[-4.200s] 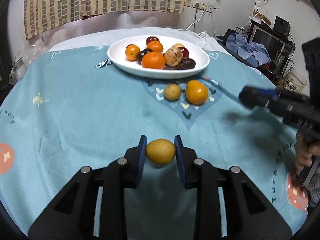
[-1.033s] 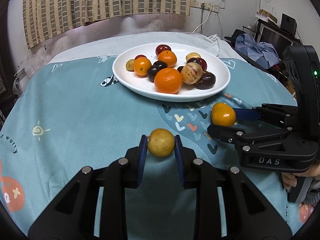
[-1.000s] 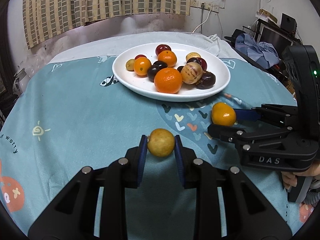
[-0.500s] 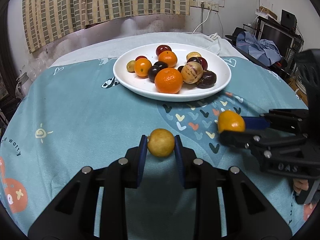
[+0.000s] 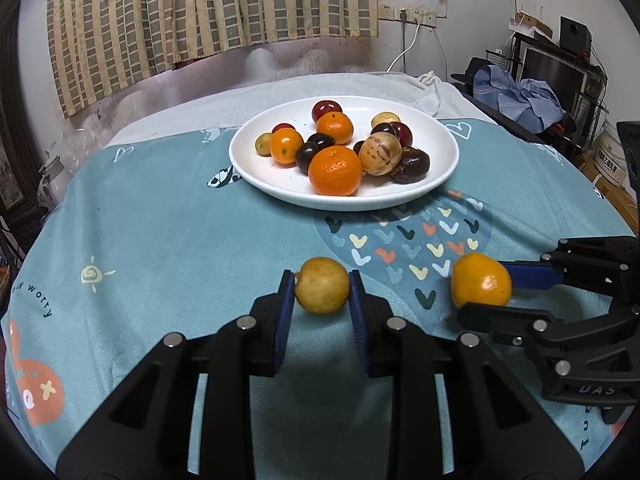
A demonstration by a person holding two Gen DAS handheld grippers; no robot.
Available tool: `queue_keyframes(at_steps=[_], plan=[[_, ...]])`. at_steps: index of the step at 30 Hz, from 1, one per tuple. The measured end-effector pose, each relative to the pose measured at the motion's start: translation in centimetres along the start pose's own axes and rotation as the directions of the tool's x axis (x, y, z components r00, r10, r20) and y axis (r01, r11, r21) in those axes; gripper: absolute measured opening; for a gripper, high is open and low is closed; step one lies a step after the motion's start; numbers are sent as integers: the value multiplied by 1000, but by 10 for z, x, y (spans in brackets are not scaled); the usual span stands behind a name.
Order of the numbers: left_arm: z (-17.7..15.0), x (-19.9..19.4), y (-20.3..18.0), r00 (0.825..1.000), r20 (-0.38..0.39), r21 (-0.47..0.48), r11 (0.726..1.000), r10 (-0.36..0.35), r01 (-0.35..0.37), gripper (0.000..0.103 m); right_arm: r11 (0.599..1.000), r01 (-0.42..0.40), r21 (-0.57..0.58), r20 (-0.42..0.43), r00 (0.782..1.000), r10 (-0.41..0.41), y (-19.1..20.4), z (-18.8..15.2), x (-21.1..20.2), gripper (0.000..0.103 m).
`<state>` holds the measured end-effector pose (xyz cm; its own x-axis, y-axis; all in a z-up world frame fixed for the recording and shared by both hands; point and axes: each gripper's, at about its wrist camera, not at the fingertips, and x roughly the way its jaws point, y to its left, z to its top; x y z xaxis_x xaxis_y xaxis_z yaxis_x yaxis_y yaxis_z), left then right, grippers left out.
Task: Organize fruits
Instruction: 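Carry both fruits over the white plate and open both grippers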
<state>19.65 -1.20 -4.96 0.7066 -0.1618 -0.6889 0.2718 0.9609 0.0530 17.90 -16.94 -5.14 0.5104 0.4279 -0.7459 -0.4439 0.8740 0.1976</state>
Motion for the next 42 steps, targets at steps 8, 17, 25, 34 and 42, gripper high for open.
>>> queue_keyframes(at_steps=[8, 17, 25, 34, 42], plan=[[-3, -6, -4, 1000, 7, 12, 1000, 7, -7, 28, 1000, -12, -5, 15, 1000, 12, 4, -9, -11, 38], [-35, -46, -12, 999, 30, 19, 999, -42, 42, 28, 999, -37, 36, 59, 998, 35, -3, -25, -39, 38], [-20, -71, 3, 997, 53, 15, 998, -56, 55, 28, 999, 6, 34, 147, 989, -11, -16, -10, -82, 38], [10, -70, 38, 999, 32, -17, 999, -28, 29, 43, 997, 40, 68, 284, 957, -58, -42, 34, -122, 38], [-57, -40, 15, 989, -110, -4, 995, -97, 98, 44, 992, -14, 124, 184, 983, -9, -51, 4, -77, 38]])
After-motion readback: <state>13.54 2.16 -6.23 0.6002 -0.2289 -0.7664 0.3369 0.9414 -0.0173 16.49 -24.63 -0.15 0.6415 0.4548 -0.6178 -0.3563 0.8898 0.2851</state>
